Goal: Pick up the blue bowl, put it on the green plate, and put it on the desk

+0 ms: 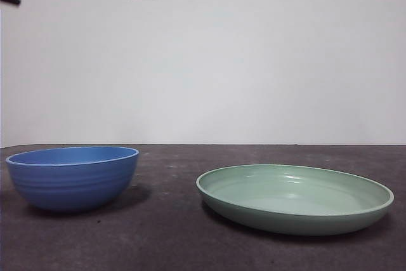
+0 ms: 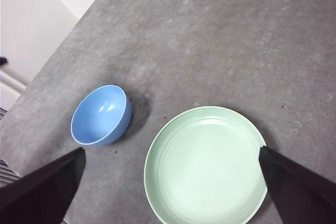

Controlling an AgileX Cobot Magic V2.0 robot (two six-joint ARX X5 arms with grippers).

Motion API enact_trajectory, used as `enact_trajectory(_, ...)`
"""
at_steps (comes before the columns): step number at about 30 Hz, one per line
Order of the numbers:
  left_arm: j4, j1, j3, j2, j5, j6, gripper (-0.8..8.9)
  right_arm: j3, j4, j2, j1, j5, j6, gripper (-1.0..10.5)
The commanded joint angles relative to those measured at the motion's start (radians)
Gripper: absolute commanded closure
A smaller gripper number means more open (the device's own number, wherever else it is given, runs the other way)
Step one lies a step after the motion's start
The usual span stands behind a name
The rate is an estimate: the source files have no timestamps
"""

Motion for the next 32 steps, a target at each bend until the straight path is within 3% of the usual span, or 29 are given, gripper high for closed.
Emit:
enact_trajectory(1,-0.05,-0.002,0.019,0.077,-0.005,0.009,1.98,0.016,0.011,0.006,0.001,-0.001,-0.008,3.5)
enact_trajectory(5,-0.1,-0.002,0.019,0.196,-0.042,0.009,2.03,0.016,0.011,0.006,0.001,-0.001,-0.008,3.5)
enact_trajectory(10,-0.093,-0.002,0.019,0.355,-0.181,0.019,2.03,0.016,0.011,0.006,0.001,-0.001,-0.008,3.5)
enact_trajectory(25,0.032,-0.015,0.019,0.665,-0.191,0.021,2.31,0.016,0.011,0.006,0.001,-0.001,-0.008,3.5)
enact_trajectory(30,0.035,-0.015,0.019,0.699,-0.191,0.035,3.75,0.016,0.011,0.006,0.001,-0.001,-0.008,3.5)
enact_trajectory(32,0.037,-0.015,0.019,0.7,-0.191,0.035,4.75,0.016,0.011,0.006,0.001,-0.001,-0.008,3.5)
